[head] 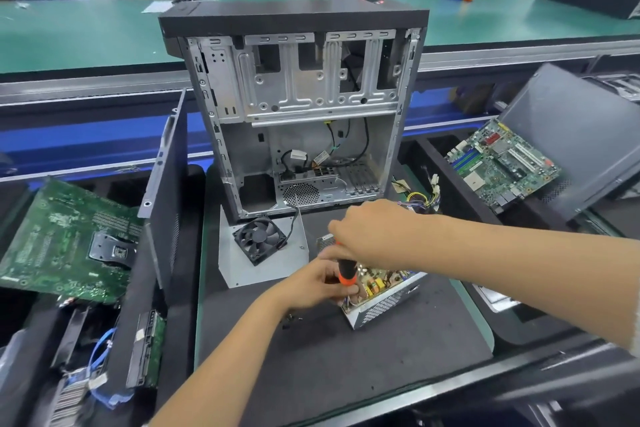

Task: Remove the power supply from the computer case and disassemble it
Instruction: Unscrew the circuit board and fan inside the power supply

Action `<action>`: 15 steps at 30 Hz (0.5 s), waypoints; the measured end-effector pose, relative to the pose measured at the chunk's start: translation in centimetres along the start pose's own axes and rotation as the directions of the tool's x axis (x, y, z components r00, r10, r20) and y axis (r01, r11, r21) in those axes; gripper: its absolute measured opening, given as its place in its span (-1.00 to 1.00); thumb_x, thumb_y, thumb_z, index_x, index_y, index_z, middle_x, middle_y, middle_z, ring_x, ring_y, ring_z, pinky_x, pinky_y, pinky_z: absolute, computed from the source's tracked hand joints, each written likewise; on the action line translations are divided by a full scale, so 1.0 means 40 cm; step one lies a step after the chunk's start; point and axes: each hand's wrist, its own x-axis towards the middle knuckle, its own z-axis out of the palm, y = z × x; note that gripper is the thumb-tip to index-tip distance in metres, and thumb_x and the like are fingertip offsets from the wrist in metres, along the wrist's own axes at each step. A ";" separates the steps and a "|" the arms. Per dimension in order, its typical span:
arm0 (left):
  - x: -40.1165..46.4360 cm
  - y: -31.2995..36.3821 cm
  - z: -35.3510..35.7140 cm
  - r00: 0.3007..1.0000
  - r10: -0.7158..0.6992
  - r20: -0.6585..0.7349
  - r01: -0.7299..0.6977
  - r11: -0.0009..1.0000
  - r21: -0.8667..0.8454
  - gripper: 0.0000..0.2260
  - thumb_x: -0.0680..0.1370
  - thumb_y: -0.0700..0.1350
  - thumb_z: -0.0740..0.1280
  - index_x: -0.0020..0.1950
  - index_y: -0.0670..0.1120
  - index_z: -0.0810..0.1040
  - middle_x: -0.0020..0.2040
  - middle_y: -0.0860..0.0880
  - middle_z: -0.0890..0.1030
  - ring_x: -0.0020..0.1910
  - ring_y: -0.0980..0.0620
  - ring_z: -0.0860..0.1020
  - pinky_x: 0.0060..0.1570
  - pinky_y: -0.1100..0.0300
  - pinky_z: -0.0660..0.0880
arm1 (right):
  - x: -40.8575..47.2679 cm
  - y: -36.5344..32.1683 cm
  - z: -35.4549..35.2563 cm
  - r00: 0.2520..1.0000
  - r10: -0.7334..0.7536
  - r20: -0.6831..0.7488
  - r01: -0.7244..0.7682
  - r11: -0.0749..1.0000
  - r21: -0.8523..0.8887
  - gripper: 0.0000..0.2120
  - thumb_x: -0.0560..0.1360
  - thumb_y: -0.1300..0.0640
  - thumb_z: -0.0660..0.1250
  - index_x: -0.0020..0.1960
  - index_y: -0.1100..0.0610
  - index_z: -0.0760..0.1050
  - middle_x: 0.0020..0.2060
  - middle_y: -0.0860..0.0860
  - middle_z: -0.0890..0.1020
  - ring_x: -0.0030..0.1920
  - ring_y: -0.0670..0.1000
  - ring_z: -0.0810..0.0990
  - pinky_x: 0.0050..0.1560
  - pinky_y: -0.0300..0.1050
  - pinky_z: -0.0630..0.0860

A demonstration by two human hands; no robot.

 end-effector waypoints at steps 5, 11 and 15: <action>0.011 -0.002 -0.007 1.000 0.013 -0.029 -0.015 0.999 -0.052 -0.93 0.56 -0.21 0.39 -0.02 -0.22 0.60 -0.14 -0.12 0.61 -0.29 0.12 0.46 -0.21 0.23 0.41 | -0.015 0.019 -0.022 0.938 -0.181 0.295 0.120 0.970 0.214 -0.65 0.51 0.24 0.25 0.26 0.01 0.33 -0.02 0.00 0.29 -0.02 0.08 0.40 -0.31 -0.14 0.26; 0.019 0.000 -0.003 0.999 0.048 0.019 -0.046 0.997 -0.065 -0.92 0.57 -0.12 0.39 0.02 0.03 0.63 -0.18 0.06 0.65 -0.28 0.20 0.53 -0.19 0.29 0.44 | -0.016 0.013 -0.021 0.984 0.116 0.133 -0.124 0.991 0.053 -0.44 0.52 -0.35 0.07 0.18 0.11 0.38 -0.28 0.03 0.33 -0.31 0.06 0.34 -0.40 -0.12 0.27; 0.021 0.002 0.001 0.998 0.054 0.041 -0.049 0.993 -0.110 -0.89 0.57 -0.14 0.38 -0.11 0.05 0.62 -0.17 0.05 0.66 -0.30 0.17 0.53 -0.26 0.37 0.43 | -0.012 0.007 0.003 0.994 0.084 0.067 -0.079 0.994 -0.074 -0.65 0.64 -0.11 0.09 0.10 0.16 0.44 -0.04 0.13 0.53 -0.14 0.17 0.54 -0.34 -0.08 0.31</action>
